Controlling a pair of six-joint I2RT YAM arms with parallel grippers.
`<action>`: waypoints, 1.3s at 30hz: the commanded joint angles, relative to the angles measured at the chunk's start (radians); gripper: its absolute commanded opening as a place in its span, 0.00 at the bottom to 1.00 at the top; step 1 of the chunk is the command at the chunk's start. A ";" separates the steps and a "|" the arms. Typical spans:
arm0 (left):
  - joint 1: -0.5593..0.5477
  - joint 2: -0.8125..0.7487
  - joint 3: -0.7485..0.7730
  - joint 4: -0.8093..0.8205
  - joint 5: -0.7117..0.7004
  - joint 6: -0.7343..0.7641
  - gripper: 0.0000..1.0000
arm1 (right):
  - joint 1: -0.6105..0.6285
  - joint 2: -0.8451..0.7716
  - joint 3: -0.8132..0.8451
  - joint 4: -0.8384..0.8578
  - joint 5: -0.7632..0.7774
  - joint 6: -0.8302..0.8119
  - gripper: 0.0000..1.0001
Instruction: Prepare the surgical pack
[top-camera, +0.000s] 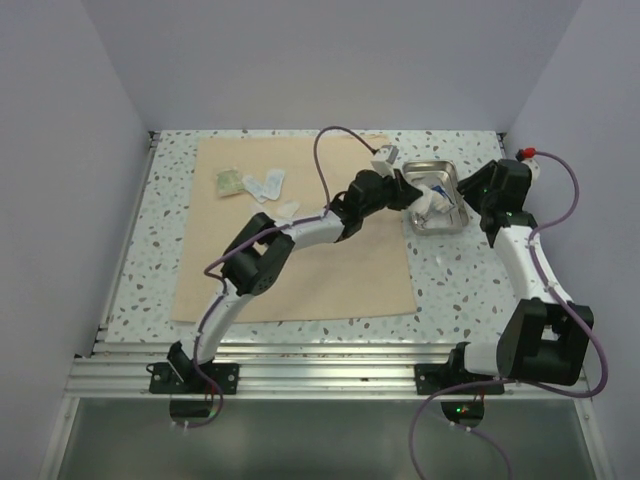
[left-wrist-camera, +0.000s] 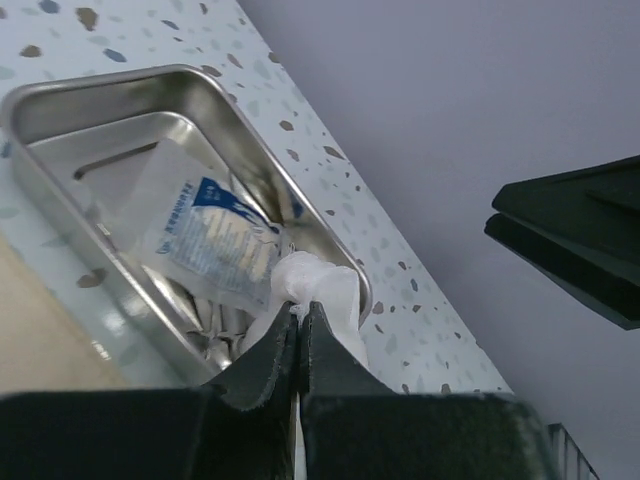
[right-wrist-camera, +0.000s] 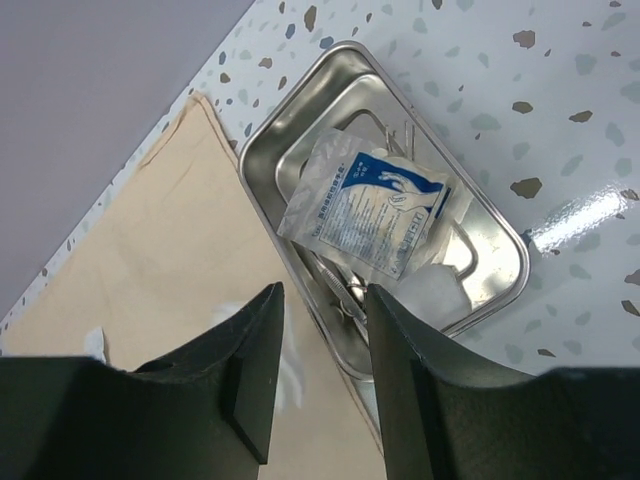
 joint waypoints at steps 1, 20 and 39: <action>-0.022 0.102 0.152 0.146 0.051 -0.065 0.00 | -0.005 -0.054 0.031 -0.014 0.050 -0.036 0.43; 0.030 -0.199 -0.044 -0.035 -0.090 0.178 0.92 | 0.058 0.070 0.049 0.066 -0.154 -0.037 0.47; 0.769 -0.421 -0.421 -0.419 -0.076 0.127 1.00 | 0.577 0.654 0.453 0.178 -0.284 0.075 0.69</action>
